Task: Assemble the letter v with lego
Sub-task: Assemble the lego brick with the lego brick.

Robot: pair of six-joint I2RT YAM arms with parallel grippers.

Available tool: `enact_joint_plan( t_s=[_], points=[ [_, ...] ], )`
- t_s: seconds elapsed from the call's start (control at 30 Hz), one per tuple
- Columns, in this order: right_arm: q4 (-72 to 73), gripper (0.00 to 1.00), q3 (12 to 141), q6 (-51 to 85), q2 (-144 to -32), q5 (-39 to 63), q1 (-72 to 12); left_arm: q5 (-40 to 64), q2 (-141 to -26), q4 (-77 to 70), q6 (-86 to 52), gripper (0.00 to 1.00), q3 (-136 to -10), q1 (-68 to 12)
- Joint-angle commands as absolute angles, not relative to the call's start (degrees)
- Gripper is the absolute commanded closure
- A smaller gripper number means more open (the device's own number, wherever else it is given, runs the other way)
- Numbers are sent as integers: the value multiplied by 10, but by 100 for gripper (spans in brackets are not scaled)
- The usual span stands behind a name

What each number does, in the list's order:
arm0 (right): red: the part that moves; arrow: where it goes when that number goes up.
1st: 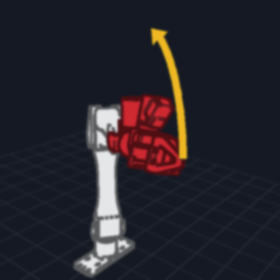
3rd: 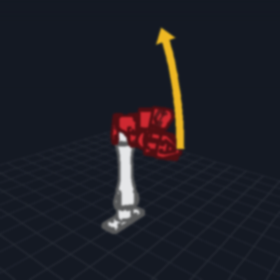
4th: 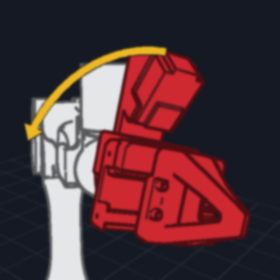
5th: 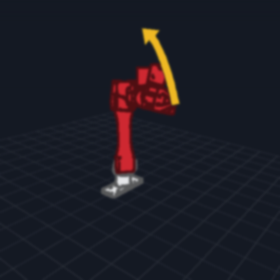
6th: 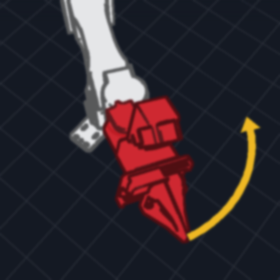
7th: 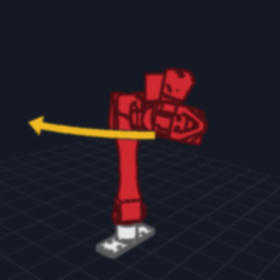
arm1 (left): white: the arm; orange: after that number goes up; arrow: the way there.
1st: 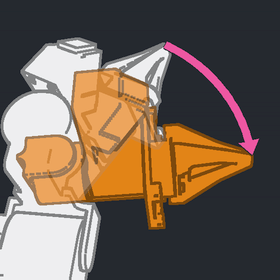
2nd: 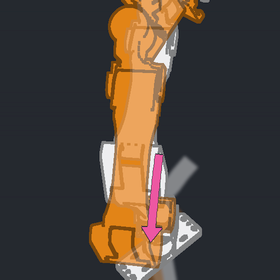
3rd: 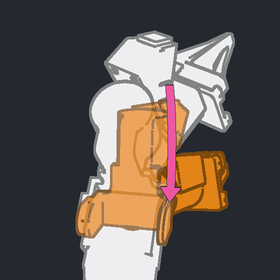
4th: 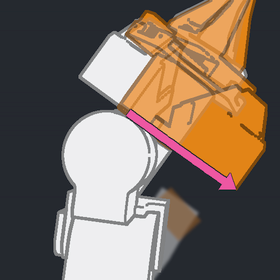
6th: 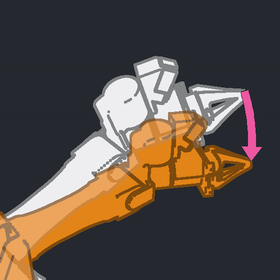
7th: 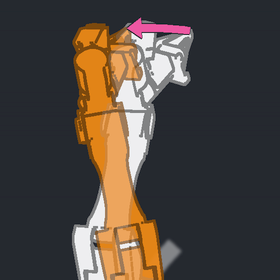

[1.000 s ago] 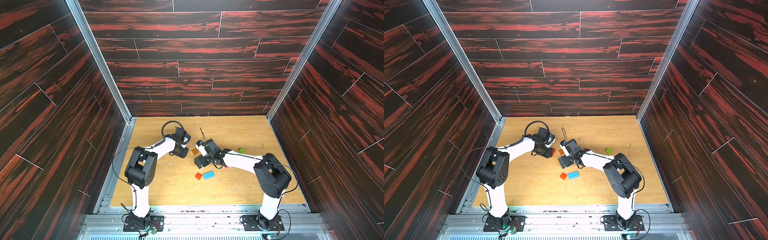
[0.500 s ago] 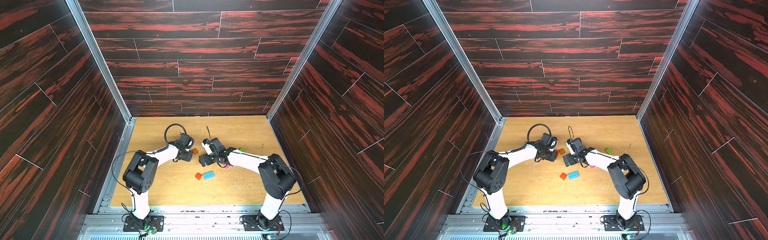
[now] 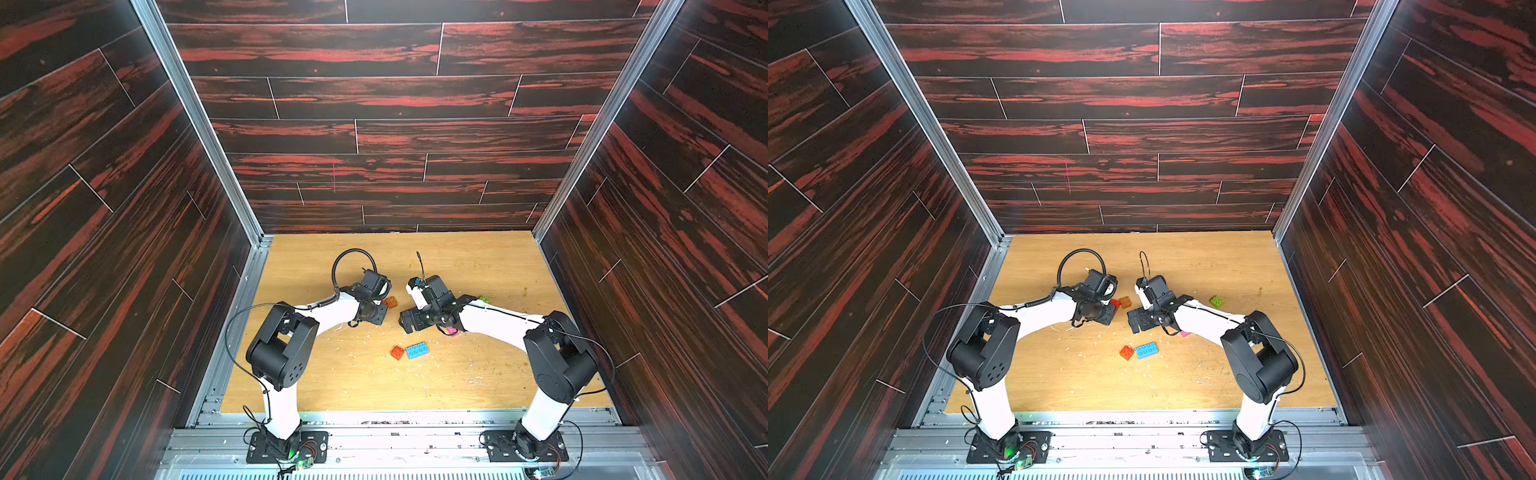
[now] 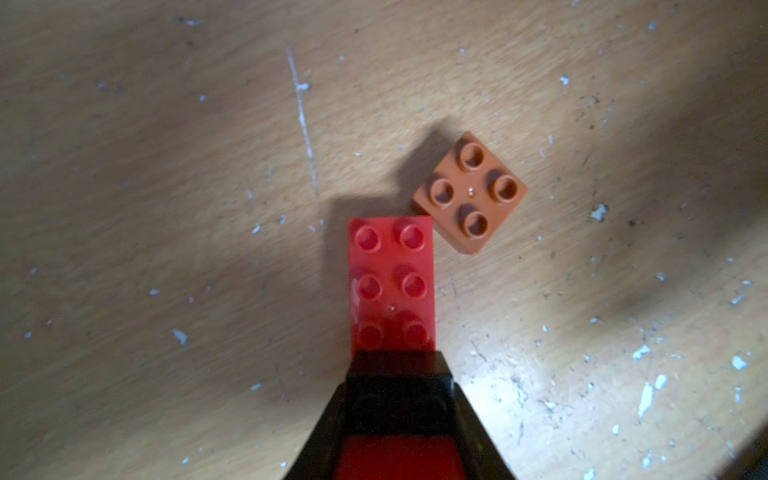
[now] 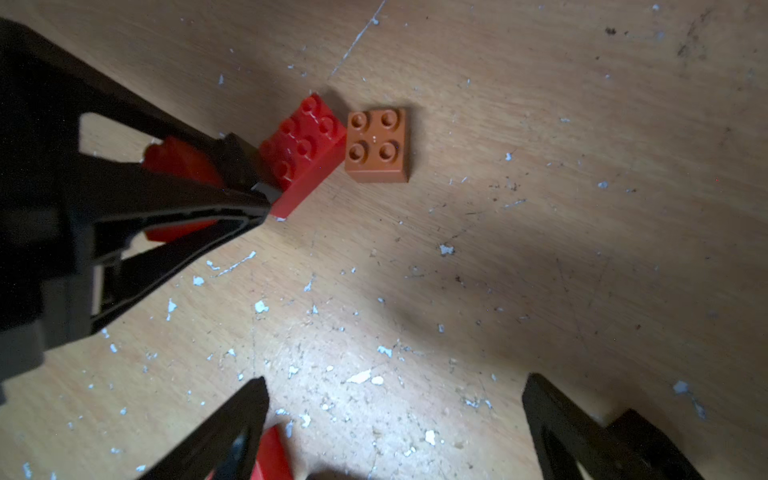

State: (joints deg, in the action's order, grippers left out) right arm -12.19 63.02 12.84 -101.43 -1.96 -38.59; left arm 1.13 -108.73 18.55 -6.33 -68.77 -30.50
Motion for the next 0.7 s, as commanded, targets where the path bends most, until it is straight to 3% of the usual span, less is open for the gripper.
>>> enact_joint_plan(
  t_s=[0.0, 0.67],
  points=[
    [-134, 2, 618, 143, -1005, -7, -370, 99, -1163, 302, -29, 71, -658, -322],
    [-143, 2, 572, 161, -970, 25, -331, 31, -1235, 460, 82, 71, -817, -355]
  ],
)
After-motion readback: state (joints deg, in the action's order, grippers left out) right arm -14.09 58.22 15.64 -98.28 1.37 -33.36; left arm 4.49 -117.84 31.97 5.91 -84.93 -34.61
